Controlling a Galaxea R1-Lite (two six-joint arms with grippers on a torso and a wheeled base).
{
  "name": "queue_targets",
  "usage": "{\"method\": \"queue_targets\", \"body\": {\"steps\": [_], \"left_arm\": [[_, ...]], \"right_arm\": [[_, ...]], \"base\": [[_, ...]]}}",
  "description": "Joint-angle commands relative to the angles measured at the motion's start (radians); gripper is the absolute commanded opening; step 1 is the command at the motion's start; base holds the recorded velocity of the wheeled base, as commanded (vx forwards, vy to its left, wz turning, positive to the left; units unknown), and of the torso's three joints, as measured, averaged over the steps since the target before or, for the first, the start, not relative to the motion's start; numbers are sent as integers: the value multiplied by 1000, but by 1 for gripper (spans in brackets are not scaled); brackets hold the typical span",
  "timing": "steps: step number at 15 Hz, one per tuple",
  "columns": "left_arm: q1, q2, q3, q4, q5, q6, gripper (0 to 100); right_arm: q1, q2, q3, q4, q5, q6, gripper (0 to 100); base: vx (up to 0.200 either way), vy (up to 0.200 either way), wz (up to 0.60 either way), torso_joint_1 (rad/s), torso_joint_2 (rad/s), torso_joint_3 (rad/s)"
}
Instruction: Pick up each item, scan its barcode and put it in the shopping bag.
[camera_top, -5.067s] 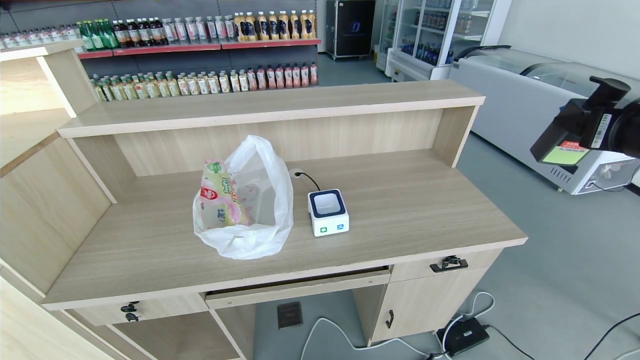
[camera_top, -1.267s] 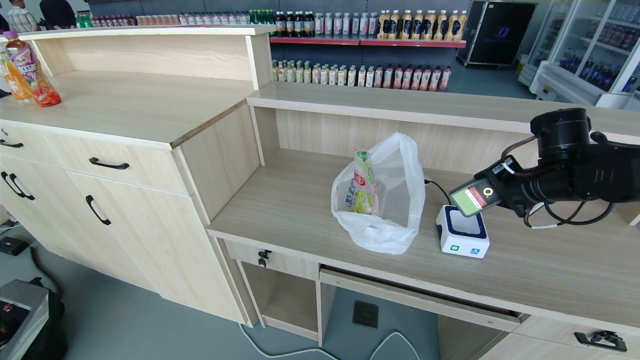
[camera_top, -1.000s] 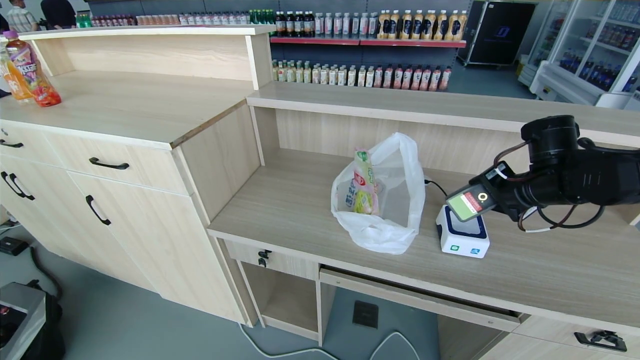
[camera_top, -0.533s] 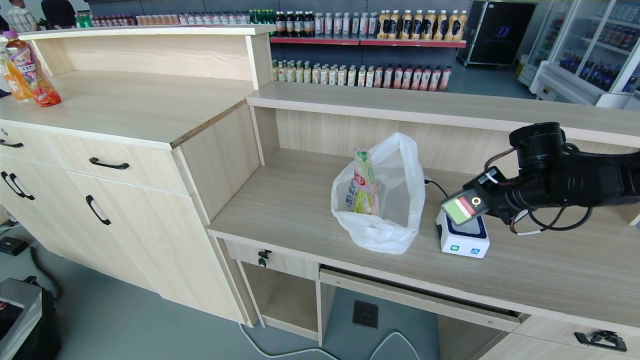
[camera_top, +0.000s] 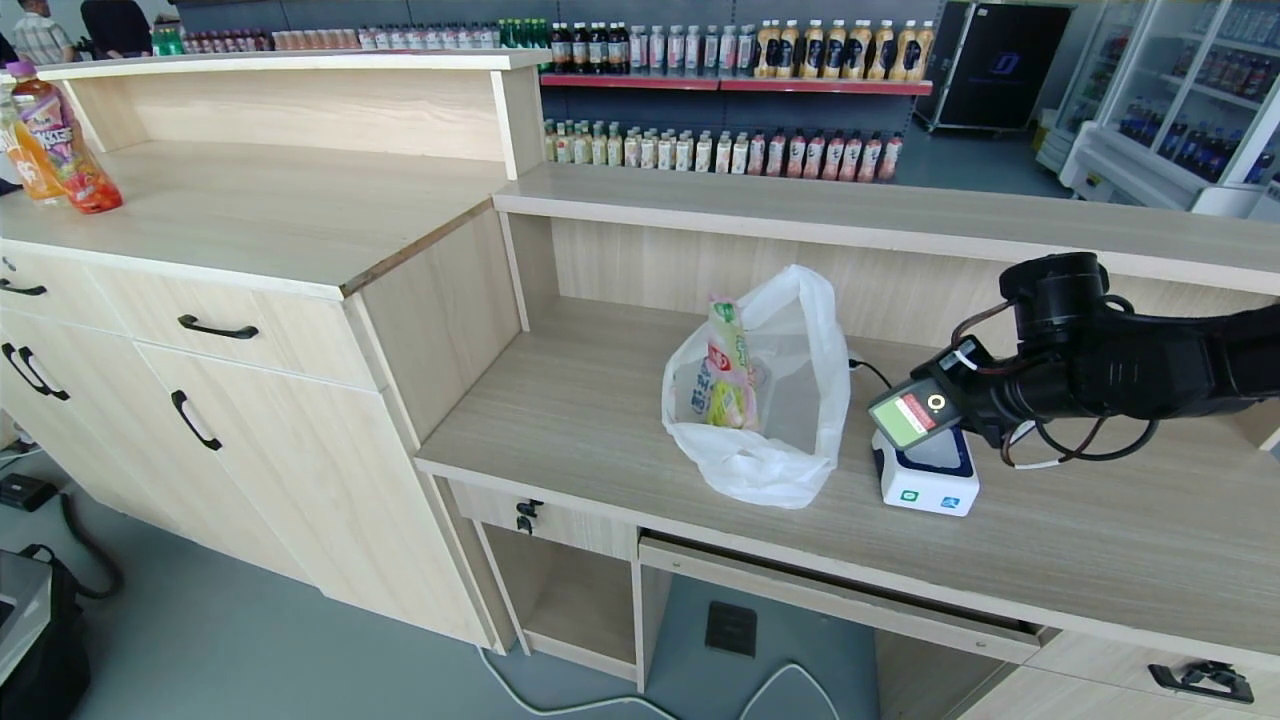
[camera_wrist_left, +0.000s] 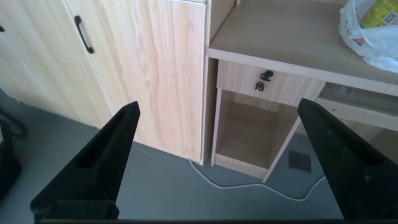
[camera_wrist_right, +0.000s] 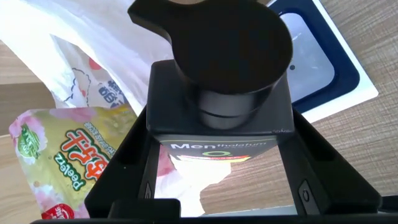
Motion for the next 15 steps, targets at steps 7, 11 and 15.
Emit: {"method": "queue_targets", "body": {"steps": [7, 11, 15], "left_arm": [[1, 0, 0, 0, -1, 0, 100], [1, 0, 0, 0, 1, 0, 100], [1, 0, 0, 0, 1, 0, 100]], "right_arm": [[22, 60, -54, -20, 0, -2, 0], [22, 61, -58, -18, 0, -2, 0], [22, 48, -54, -17, 0, -2, 0]], "base": [[0, 0, 0, 0, 0, 0], [0, 0, 0, 0, 0, 0], [0, 0, 0, 0, 0, 0]]}}
